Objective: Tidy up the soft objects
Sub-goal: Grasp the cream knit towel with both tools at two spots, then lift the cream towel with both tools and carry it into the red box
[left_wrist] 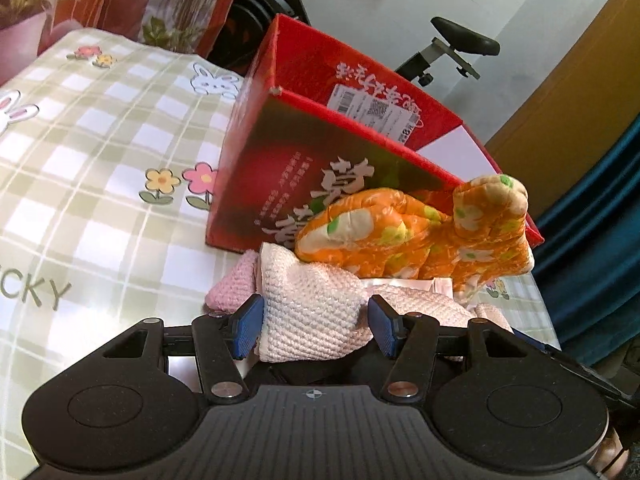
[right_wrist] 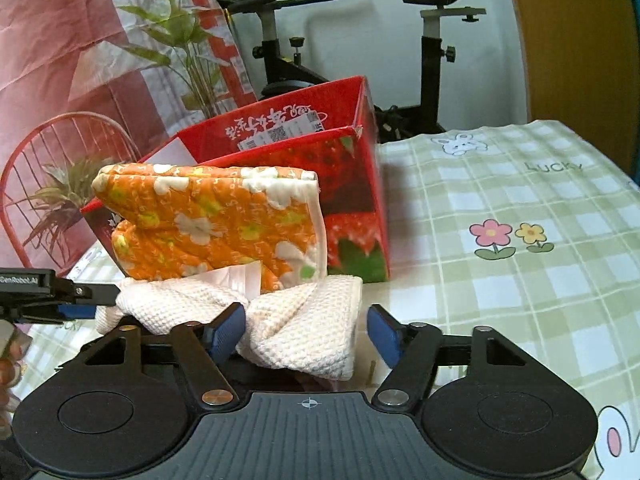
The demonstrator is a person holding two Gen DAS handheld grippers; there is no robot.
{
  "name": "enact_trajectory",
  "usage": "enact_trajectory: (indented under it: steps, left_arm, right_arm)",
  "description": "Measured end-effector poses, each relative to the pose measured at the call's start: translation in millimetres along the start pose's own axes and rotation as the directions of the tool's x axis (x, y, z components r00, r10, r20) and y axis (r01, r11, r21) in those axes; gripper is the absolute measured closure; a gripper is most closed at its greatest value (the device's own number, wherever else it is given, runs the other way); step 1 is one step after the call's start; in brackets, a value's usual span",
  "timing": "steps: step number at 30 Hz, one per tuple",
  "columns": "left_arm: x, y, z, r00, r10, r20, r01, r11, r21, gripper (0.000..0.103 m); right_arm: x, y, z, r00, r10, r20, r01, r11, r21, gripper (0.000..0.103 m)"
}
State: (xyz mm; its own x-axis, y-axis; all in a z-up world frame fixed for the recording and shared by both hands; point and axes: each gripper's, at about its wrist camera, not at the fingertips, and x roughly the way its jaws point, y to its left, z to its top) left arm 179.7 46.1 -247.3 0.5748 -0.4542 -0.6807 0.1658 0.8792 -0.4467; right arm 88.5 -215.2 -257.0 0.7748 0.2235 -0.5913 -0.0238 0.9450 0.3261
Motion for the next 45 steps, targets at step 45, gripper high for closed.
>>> enact_trajectory:
  steps: [45]
  left_arm:
    - [-86,-58,-3,0.972,-0.050,0.231,0.001,0.978,0.207,0.078]
  right_arm:
    - [-60,24,42,0.976,0.146,0.159,-0.133,0.987,-0.094,0.086]
